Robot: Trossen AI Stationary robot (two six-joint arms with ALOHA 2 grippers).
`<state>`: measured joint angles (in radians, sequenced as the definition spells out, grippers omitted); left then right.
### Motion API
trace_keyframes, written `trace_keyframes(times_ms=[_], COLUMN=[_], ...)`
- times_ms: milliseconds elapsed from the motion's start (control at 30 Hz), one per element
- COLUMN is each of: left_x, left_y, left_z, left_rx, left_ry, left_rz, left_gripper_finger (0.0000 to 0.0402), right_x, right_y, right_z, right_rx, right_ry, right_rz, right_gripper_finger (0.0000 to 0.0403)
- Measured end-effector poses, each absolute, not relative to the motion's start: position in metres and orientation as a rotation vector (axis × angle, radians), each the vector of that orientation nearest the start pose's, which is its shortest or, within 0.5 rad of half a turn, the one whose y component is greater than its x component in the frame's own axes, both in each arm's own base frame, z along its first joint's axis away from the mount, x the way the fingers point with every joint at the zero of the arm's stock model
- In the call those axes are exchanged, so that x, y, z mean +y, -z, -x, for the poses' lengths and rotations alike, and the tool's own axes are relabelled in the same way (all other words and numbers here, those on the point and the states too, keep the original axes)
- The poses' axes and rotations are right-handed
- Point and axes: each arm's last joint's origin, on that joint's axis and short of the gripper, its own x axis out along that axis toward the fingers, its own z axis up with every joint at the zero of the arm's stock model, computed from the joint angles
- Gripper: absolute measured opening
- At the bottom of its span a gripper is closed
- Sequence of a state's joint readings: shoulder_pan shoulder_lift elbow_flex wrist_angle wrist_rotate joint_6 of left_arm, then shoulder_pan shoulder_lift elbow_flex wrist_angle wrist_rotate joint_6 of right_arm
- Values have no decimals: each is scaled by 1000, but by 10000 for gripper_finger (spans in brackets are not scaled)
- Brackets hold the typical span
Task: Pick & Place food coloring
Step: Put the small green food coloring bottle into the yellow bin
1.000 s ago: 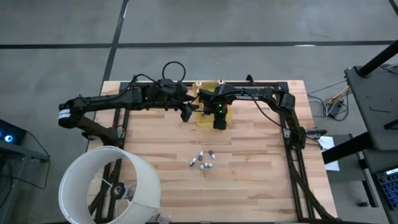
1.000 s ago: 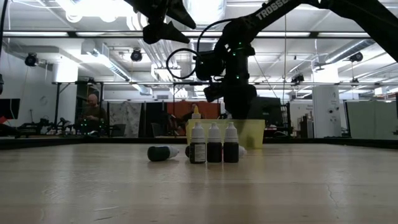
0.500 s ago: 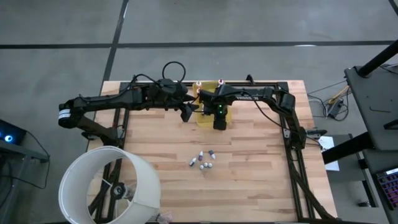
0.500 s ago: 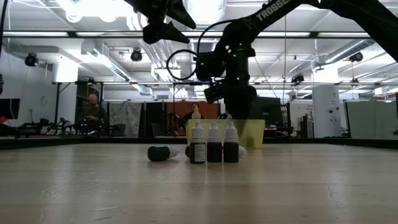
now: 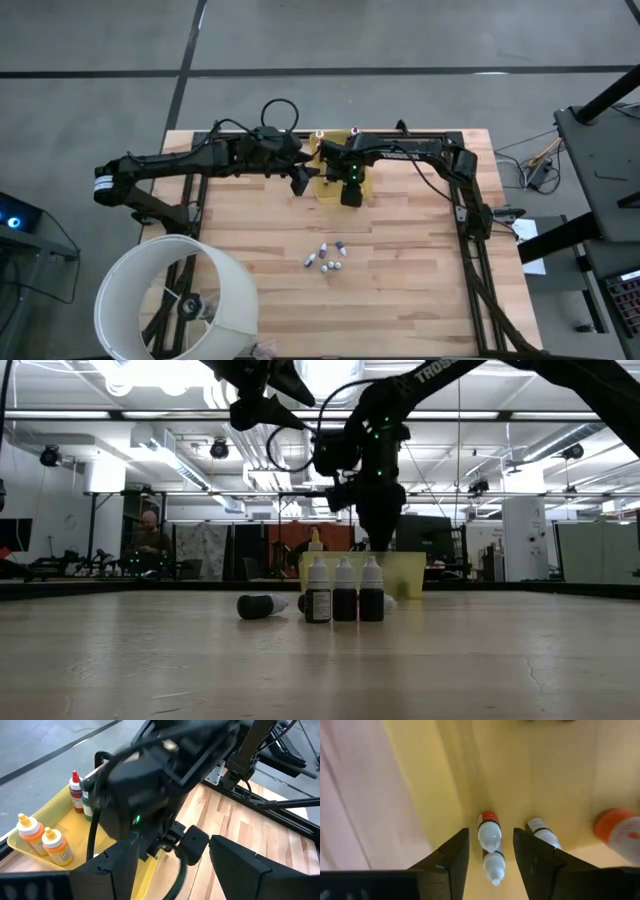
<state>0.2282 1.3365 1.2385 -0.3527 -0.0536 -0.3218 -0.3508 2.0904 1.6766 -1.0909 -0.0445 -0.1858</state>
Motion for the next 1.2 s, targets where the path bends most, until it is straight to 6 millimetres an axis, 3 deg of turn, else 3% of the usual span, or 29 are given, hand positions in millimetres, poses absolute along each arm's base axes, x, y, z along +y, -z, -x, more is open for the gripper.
trace_keyframes(times_ms=[267,467,667,833,1033,1200], left_x=[68,68,68,68,67,62], left_y=[-354,-355,-352,-351,-350,-349], left_z=[-288,-288,-286,-286,-286,-287], left_rx=[400,393,427,433,449,476], left_ry=[-344,-338,-353,-351,-326,-184], left_rz=[354,350,349,351,352,356], left_gripper_finger=[213,213,213,213,213,213], right_x=[-131,-114,-91,-63,-30,-7], right_y=[-244,-292,-320,-322,-320,-312], right_z=[-366,-344,-319,-296,-272,-259], right_rx=[1381,1261,1163,1110,918,813], right_ry=[123,72,62,77,73,23], right_rz=[-131,-167,-234,-298,-394,-448], right_gripper_finger=[141,131,123,117,109,111])
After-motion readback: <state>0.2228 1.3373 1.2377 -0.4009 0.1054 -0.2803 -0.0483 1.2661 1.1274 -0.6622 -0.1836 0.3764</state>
